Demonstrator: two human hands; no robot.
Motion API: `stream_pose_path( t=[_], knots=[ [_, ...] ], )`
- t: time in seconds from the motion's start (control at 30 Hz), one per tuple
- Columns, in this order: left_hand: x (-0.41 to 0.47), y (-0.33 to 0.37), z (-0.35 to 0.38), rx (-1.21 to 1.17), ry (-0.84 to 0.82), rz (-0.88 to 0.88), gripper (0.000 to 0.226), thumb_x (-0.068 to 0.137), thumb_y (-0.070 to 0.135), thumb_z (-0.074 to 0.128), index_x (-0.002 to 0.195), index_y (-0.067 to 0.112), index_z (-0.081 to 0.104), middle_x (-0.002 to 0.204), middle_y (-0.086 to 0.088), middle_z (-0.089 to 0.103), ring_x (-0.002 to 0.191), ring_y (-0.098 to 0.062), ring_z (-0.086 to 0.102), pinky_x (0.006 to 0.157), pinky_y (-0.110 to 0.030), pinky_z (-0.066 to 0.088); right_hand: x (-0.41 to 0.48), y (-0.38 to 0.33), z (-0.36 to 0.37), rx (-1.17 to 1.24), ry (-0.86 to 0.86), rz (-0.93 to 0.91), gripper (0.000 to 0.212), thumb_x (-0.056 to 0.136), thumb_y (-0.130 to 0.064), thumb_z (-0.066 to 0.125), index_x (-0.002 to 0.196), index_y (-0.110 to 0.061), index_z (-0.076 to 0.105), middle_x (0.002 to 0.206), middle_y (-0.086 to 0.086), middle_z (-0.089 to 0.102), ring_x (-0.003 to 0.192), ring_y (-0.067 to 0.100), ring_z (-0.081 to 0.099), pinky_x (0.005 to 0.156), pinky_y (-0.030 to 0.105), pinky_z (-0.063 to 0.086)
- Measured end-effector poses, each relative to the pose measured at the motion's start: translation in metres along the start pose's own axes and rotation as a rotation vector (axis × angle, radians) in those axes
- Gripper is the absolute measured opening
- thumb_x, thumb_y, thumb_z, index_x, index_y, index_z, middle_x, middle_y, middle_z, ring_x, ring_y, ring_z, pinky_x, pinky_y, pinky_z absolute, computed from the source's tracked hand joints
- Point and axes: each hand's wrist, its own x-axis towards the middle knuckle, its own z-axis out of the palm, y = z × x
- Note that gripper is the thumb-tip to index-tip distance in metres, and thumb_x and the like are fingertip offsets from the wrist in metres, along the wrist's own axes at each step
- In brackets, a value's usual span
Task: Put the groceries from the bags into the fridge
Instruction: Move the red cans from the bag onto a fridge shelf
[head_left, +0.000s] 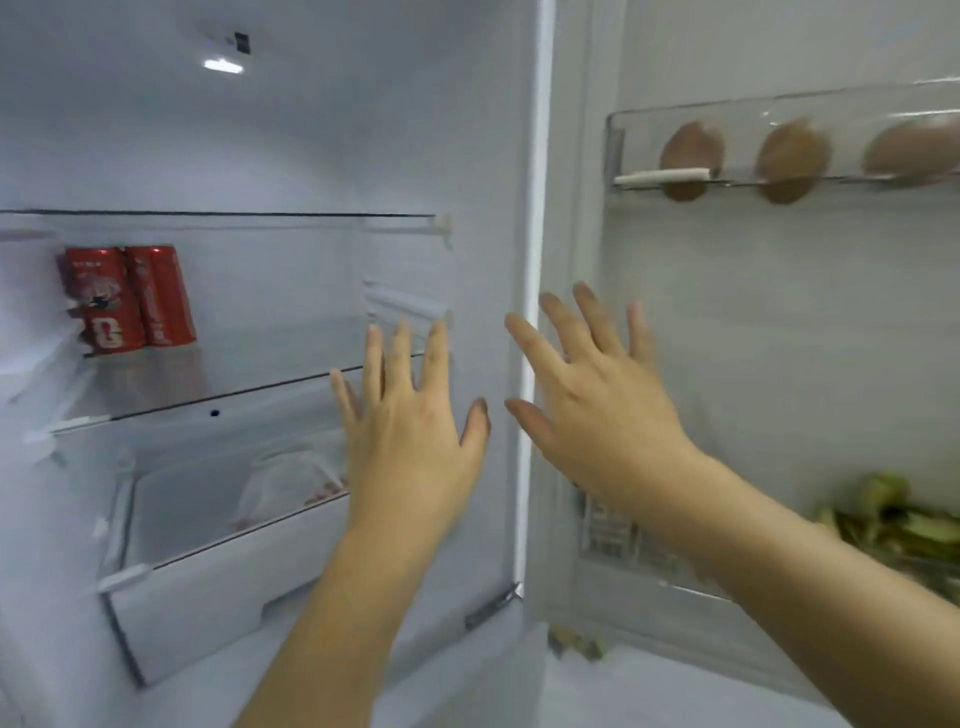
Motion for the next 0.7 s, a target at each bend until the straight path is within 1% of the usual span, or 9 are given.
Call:
stream_pose_path(
  t=[0.03, 0.1, 0.17, 0.2, 0.27, 0.33, 0.43, 0.53, 0.7],
  knots=[
    [-0.011, 0.018, 0.003, -0.056, 0.028, 0.046, 0.069, 0.093, 0.048, 0.043, 0.153, 0.019, 0.025, 0.158, -0.013, 0.024, 0.149, -0.032, 0.01, 0.115, -0.059, 0.011, -0.021, 0.012, -0.007, -0.004, 0.037, 0.024, 0.068, 0.09, -0.05, 0.054, 0.149, -0.019, 0.036, 0.153, 0.015, 0.036, 0.145, 0.039, 0.025, 0.112, 0.064, 0.017],
    [-0.033, 0.057, 0.009, -0.182, 0.055, 0.107, 0.068, 0.091, 0.05, 0.04, 0.149, 0.015, 0.031, 0.153, -0.016, 0.033, 0.146, -0.035, 0.018, 0.113, -0.062, 0.019, -0.065, 0.038, -0.022, -0.043, 0.063, 0.082, 0.064, 0.091, -0.05, 0.05, 0.146, -0.02, 0.04, 0.15, 0.015, 0.04, 0.144, 0.039, 0.029, 0.112, 0.064, 0.019],
    [-0.055, 0.102, 0.016, -0.296, 0.03, 0.158, 0.069, 0.089, 0.051, 0.037, 0.149, 0.015, 0.032, 0.152, -0.016, 0.035, 0.145, -0.036, 0.021, 0.112, -0.063, 0.022, -0.111, 0.066, -0.039, -0.098, 0.056, 0.165, 0.063, 0.091, -0.05, 0.041, 0.146, -0.021, 0.04, 0.151, 0.014, 0.039, 0.144, 0.038, 0.027, 0.113, 0.064, 0.019],
    [-0.068, 0.126, 0.019, -0.348, 0.007, 0.189, 0.07, 0.088, 0.051, 0.036, 0.149, 0.016, 0.032, 0.152, -0.016, 0.035, 0.145, -0.036, 0.022, 0.112, -0.063, 0.023, -0.135, 0.081, -0.049, -0.118, 0.048, 0.215, 0.063, 0.09, -0.05, 0.04, 0.146, -0.02, 0.04, 0.152, 0.014, 0.039, 0.145, 0.038, 0.027, 0.114, 0.064, 0.018],
    [-0.096, 0.177, 0.024, -0.439, -0.04, 0.264, 0.07, 0.088, 0.051, 0.036, 0.149, 0.016, 0.032, 0.153, -0.015, 0.034, 0.146, -0.035, 0.021, 0.112, -0.063, 0.023, -0.186, 0.113, -0.069, -0.172, 0.035, 0.324, 0.063, 0.089, -0.049, 0.044, 0.144, -0.02, 0.043, 0.151, 0.014, 0.04, 0.144, 0.038, 0.028, 0.113, 0.065, 0.019],
    [-0.128, 0.23, 0.025, -0.524, -0.103, 0.336, 0.07, 0.089, 0.051, 0.037, 0.151, 0.018, 0.028, 0.156, -0.014, 0.03, 0.147, -0.033, 0.017, 0.114, -0.061, 0.02, -0.242, 0.144, -0.091, -0.238, 0.0, 0.439, 0.063, 0.088, -0.048, 0.051, 0.144, -0.019, 0.045, 0.15, 0.015, 0.041, 0.143, 0.039, 0.03, 0.112, 0.066, 0.021],
    [-0.18, 0.306, 0.021, -0.634, -0.225, 0.434, 0.072, 0.09, 0.052, 0.038, 0.153, 0.021, 0.023, 0.159, -0.011, 0.022, 0.149, -0.029, 0.007, 0.117, -0.058, 0.01, -0.326, 0.185, -0.128, -0.338, -0.07, 0.588, 0.064, 0.091, -0.047, 0.056, 0.147, -0.02, 0.039, 0.153, 0.015, 0.037, 0.144, 0.038, 0.027, 0.113, 0.066, 0.019],
    [-0.235, 0.382, 0.009, -0.749, -0.331, 0.543, 0.069, 0.093, 0.049, 0.04, 0.153, 0.022, 0.021, 0.16, -0.009, 0.018, 0.15, -0.027, 0.002, 0.118, -0.057, 0.004, -0.409, 0.216, -0.169, -0.408, -0.118, 0.735, 0.067, 0.09, -0.048, 0.055, 0.149, -0.021, 0.036, 0.155, 0.013, 0.033, 0.146, 0.036, 0.022, 0.114, 0.063, 0.013],
    [-0.319, 0.485, -0.016, -0.854, -0.474, 0.711, 0.075, 0.091, 0.047, 0.046, 0.155, 0.023, 0.015, 0.162, -0.008, 0.013, 0.15, -0.025, -0.002, 0.118, -0.056, 0.002, -0.516, 0.241, -0.232, -0.513, -0.193, 0.948, 0.07, 0.09, -0.051, 0.049, 0.151, -0.022, 0.031, 0.158, 0.013, 0.028, 0.148, 0.035, 0.017, 0.115, 0.062, 0.008]
  ],
)
